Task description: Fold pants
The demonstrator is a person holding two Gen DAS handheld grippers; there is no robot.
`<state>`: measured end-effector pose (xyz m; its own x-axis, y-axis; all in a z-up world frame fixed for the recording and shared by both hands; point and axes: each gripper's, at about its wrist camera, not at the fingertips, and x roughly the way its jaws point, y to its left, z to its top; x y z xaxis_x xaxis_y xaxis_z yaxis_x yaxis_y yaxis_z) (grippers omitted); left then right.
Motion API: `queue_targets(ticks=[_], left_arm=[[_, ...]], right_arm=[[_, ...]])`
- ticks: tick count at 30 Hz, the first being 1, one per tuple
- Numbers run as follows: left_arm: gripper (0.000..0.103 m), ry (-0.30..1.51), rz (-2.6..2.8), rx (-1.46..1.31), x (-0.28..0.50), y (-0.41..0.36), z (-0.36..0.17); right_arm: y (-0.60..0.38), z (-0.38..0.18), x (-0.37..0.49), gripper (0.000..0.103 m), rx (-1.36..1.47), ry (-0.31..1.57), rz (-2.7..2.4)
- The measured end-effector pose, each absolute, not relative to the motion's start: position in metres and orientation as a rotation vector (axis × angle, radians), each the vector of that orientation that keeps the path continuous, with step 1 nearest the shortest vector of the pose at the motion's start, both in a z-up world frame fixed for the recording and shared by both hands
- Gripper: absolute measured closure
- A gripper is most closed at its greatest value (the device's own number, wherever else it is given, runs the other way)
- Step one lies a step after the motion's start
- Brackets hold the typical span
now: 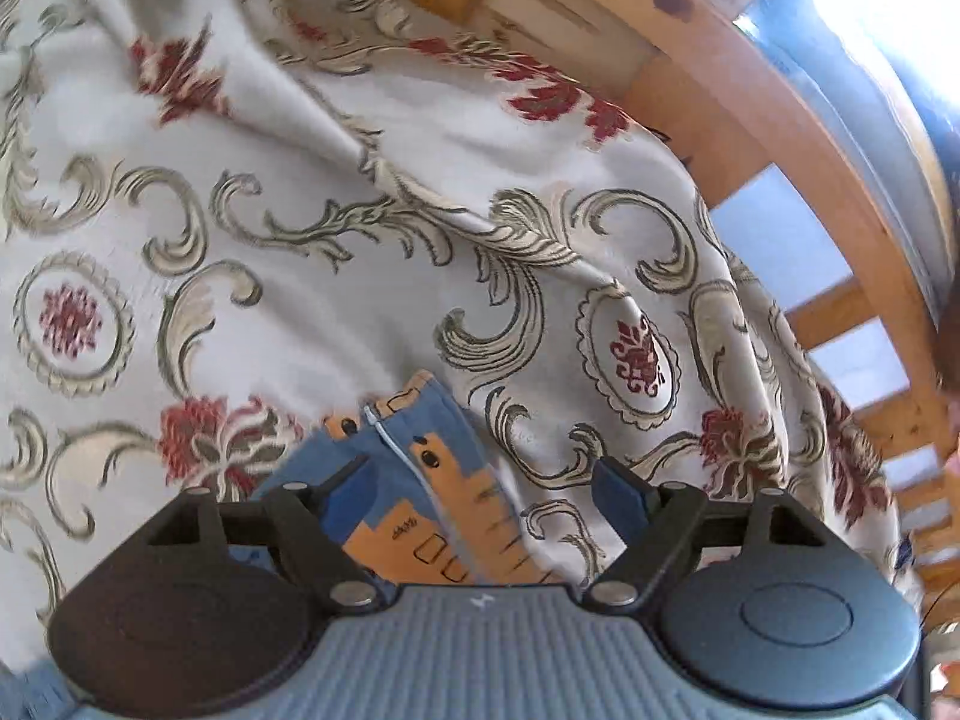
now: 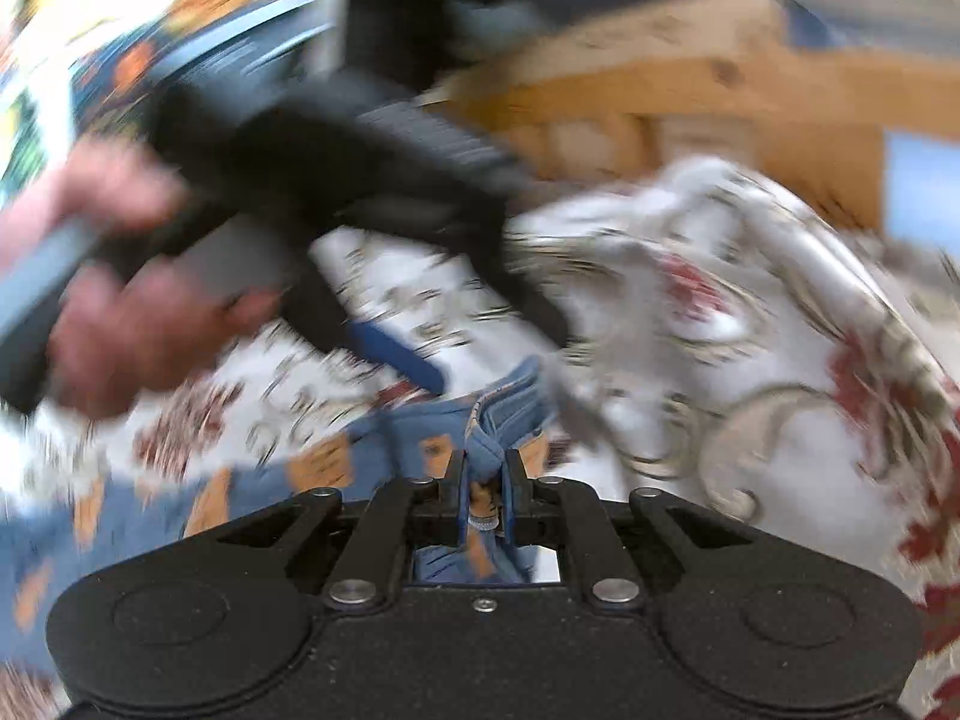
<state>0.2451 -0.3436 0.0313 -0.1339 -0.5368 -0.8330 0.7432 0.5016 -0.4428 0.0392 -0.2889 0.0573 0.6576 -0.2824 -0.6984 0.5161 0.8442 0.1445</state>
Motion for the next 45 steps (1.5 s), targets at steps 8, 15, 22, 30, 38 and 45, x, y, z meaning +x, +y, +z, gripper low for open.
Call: queue_targets(ticks=[8, 15, 22, 30, 38, 45], left_arm=[[0.026, 1.421, -0.936, 0.217, 0.262, -0.350, 0.013], [0.040, 1.452, -0.856, 0.180, 0.267, -0.335, 0.008], [0.087, 1.408, -0.862, 0.133, 0.265, -0.312, 0.017], [0.090, 1.310, -0.980, 0.006, 0.264, -0.238, 0.044], [0.090, 1.276, -0.982, -0.161, 0.274, -0.158, 0.033], [0.090, 1.280, -0.923, -0.270, 0.287, -0.090, -0.007]], right_arm=[[-0.256, 0.048, 0.058, 0.092, 0.139, 0.798, -0.357], [-0.238, 0.046, 0.056, 0.092, 0.061, 0.834, -0.308], [-0.224, 0.050, 0.053, 0.092, -0.029, 0.825, -0.290], [-0.185, 0.062, 0.046, 0.092, -0.173, 0.763, -0.202], [-0.130, 0.061, 0.051, 0.092, -0.262, 0.749, -0.051], [-0.086, 0.047, 0.062, 0.092, -0.319, 0.775, 0.059]])
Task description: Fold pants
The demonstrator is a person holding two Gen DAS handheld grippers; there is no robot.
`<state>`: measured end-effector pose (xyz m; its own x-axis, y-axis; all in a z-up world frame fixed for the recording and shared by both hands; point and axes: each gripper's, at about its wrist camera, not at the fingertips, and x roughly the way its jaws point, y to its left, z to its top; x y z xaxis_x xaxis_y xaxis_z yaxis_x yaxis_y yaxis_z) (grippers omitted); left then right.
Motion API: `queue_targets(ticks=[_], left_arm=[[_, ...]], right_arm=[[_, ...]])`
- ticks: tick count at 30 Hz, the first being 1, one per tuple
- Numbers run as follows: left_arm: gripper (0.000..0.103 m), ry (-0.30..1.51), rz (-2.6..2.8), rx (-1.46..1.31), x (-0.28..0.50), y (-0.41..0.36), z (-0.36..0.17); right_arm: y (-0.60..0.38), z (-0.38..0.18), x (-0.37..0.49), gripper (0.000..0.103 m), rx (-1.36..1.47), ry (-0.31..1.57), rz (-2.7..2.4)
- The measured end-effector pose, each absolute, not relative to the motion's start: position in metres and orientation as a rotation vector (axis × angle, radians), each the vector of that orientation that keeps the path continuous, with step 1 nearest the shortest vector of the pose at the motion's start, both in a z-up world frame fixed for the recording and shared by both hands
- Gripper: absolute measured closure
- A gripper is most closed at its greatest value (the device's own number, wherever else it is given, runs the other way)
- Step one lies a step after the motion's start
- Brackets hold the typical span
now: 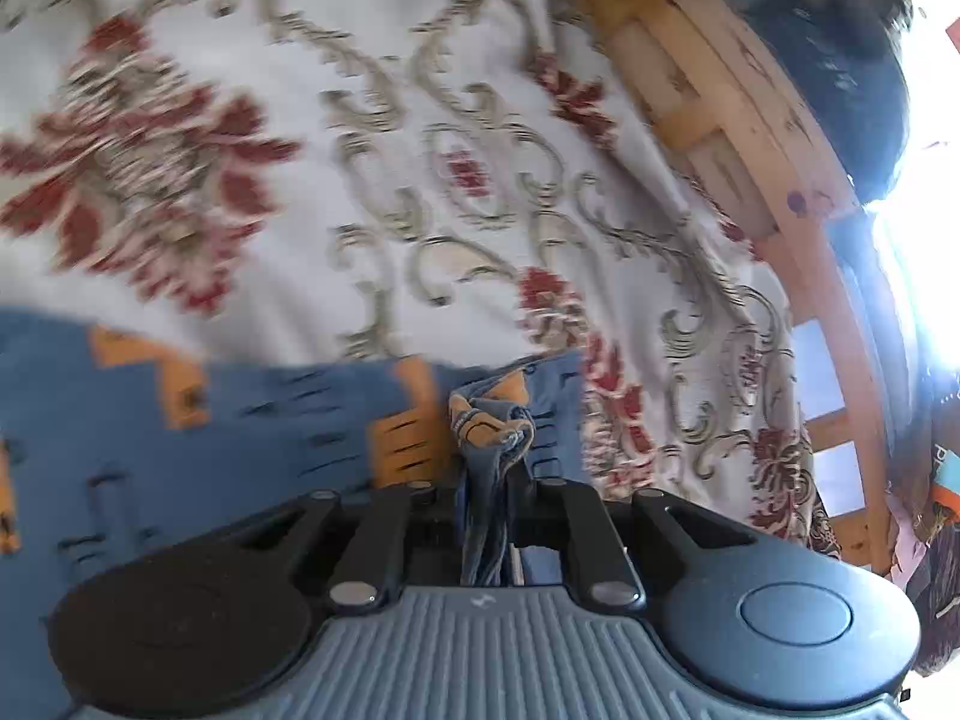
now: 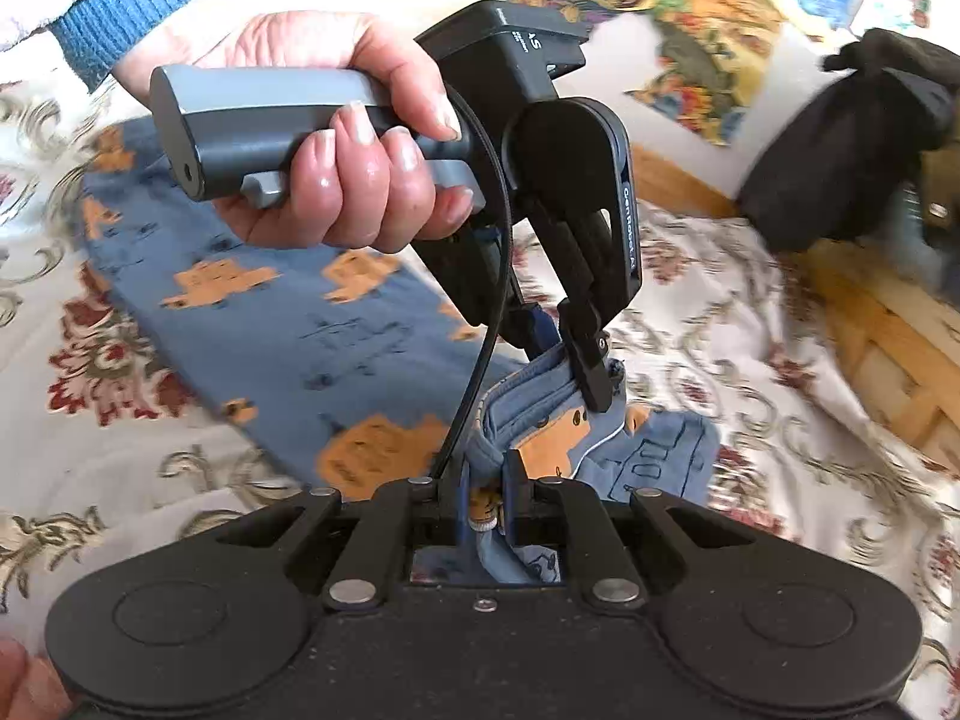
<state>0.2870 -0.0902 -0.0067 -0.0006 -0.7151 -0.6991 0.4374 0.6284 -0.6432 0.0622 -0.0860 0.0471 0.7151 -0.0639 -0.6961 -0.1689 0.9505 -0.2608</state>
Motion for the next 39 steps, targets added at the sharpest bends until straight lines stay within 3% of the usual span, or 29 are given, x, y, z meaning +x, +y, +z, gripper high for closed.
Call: queue_targets(ticks=[6, 7, 11, 15, 18, 20, 25, 39], left_arm=[[0.089, 1.276, -0.917, -0.319, 0.293, -0.055, -0.029], [0.086, 1.277, -0.916, -0.324, 0.293, -0.052, -0.031], [0.054, 1.267, -0.923, -0.324, 0.294, -0.043, -0.038], [0.044, 1.267, -0.938, -0.371, 0.296, -0.040, -0.041], [0.053, 1.264, -0.928, -0.357, 0.295, -0.044, -0.041], [0.070, 1.265, -0.908, -0.334, 0.295, -0.045, -0.041], [0.087, 1.270, -0.895, -0.378, 0.295, -0.041, -0.045], [0.092, 1.228, -0.834, -0.326, 0.294, 0.002, -0.027]], right_arm=[[-0.065, 0.029, 0.070, 0.091, -0.338, 0.821, 0.109], [-0.064, 0.026, 0.071, 0.091, -0.339, 0.829, 0.113], [-0.061, 0.022, 0.070, 0.087, -0.346, 0.829, 0.116], [-0.060, 0.021, 0.070, 0.085, -0.362, 0.823, 0.117], [-0.061, 0.019, 0.070, 0.086, -0.360, 0.826, 0.112], [-0.059, 0.019, 0.069, 0.086, -0.358, 0.826, 0.108], [-0.060, 0.021, 0.071, 0.090, -0.351, 0.823, 0.105], [-0.024, 0.037, 0.078, 0.092, -0.364, 0.798, 0.159]])
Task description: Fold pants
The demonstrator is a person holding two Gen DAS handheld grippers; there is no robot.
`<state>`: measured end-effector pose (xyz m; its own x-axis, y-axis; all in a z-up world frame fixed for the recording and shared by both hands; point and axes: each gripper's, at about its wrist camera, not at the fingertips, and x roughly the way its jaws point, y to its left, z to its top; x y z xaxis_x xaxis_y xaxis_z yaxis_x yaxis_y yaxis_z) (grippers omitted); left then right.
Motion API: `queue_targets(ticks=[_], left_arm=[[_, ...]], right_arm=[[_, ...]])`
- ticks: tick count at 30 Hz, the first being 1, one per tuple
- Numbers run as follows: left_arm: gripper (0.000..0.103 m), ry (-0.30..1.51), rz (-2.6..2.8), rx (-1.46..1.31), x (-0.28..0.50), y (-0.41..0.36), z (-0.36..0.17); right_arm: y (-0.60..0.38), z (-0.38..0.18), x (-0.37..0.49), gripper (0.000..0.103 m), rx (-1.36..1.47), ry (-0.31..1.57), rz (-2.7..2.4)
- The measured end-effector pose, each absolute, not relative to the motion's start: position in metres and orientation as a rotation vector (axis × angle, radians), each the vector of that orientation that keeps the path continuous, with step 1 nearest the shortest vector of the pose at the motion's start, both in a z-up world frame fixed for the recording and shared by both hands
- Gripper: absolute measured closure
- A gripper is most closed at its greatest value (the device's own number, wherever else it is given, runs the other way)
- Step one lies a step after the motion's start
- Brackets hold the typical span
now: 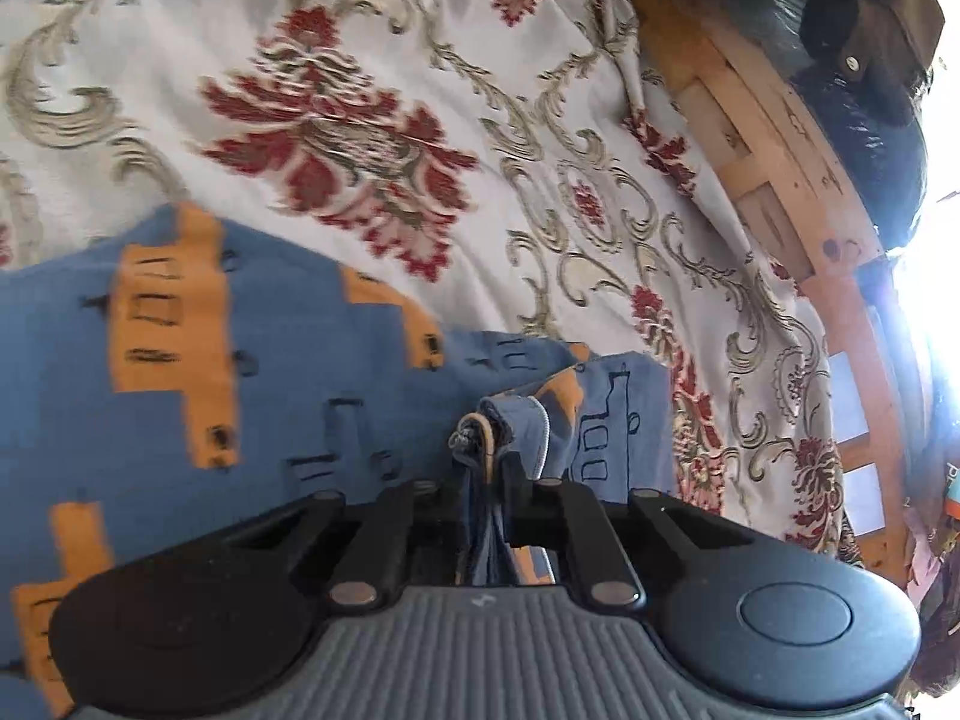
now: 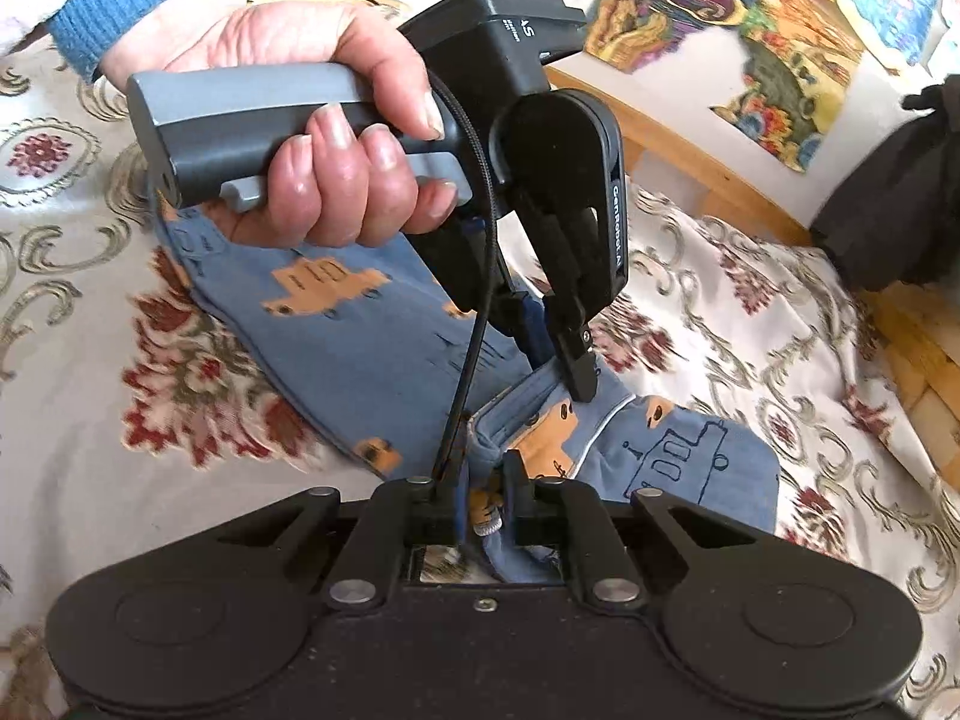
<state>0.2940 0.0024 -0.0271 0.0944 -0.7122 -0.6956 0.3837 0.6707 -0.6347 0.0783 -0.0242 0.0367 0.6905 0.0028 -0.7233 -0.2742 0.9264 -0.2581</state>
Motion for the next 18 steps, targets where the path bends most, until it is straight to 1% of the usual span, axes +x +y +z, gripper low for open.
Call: queue_targets(ticks=[7, 18], left_arm=[[0.092, 1.233, -0.783, -0.323, 0.296, 0.042, -0.023], [0.092, 1.221, -0.698, -0.277, 0.293, 0.083, -0.015]], right_arm=[[0.001, 0.043, 0.088, 0.092, -0.361, 0.793, 0.230], [0.038, 0.044, 0.102, 0.092, -0.357, 0.804, 0.336]])
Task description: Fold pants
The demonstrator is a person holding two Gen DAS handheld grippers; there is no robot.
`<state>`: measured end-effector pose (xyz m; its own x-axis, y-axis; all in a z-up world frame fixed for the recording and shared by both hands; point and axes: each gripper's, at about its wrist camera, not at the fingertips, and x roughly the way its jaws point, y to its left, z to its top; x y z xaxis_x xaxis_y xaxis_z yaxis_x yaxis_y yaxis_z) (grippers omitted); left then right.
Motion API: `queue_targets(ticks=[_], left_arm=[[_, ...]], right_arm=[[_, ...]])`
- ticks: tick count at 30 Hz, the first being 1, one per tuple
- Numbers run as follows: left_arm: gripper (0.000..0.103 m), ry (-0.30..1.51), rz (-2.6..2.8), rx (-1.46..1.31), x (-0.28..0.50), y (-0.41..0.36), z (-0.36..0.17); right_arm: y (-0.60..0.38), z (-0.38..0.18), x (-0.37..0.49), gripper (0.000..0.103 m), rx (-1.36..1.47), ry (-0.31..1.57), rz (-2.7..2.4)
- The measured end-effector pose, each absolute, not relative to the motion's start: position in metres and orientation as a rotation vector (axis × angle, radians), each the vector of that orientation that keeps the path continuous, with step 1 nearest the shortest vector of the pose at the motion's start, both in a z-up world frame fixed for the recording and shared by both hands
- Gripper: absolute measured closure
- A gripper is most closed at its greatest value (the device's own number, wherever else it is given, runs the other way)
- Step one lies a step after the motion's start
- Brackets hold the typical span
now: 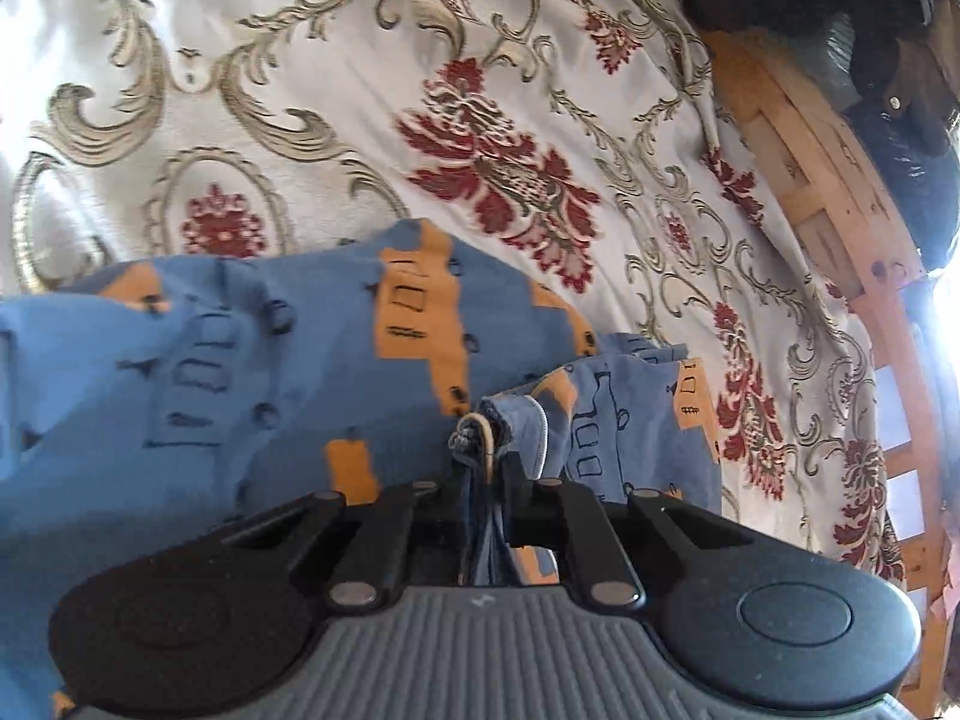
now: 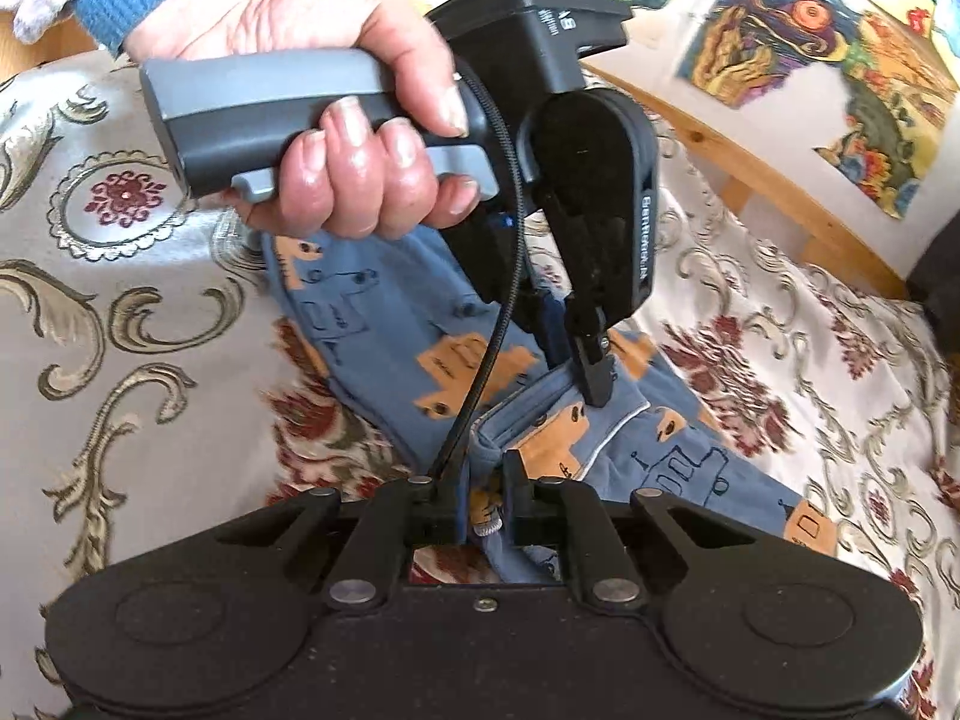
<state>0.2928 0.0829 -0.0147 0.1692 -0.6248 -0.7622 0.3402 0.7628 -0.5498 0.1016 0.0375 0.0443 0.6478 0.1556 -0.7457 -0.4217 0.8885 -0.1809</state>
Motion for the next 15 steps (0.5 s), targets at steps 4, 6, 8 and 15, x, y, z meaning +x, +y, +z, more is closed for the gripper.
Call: queue_targets(ticks=[4, 6, 8, 15], left_arm=[[0.092, 1.210, -0.689, -0.250, 0.2920, 0.0901, -0.0120], [0.092, 1.211, -0.682, -0.245, 0.2928, 0.0910, -0.0121], [0.092, 1.212, -0.674, -0.231, 0.2935, 0.0904, -0.0130], [0.079, 1.243, -0.616, -0.198, 0.2951, 0.0857, -0.0086]], right_arm=[[0.0425, 0.0431, 0.1056, 0.092, -0.346, 0.806, 0.347], [0.0440, 0.0416, 0.1074, 0.092, -0.342, 0.810, 0.350], [0.0453, 0.0399, 0.1090, 0.092, -0.343, 0.815, 0.354], [0.0409, 0.0457, 0.1061, 0.066, -0.334, 0.802, 0.378]])
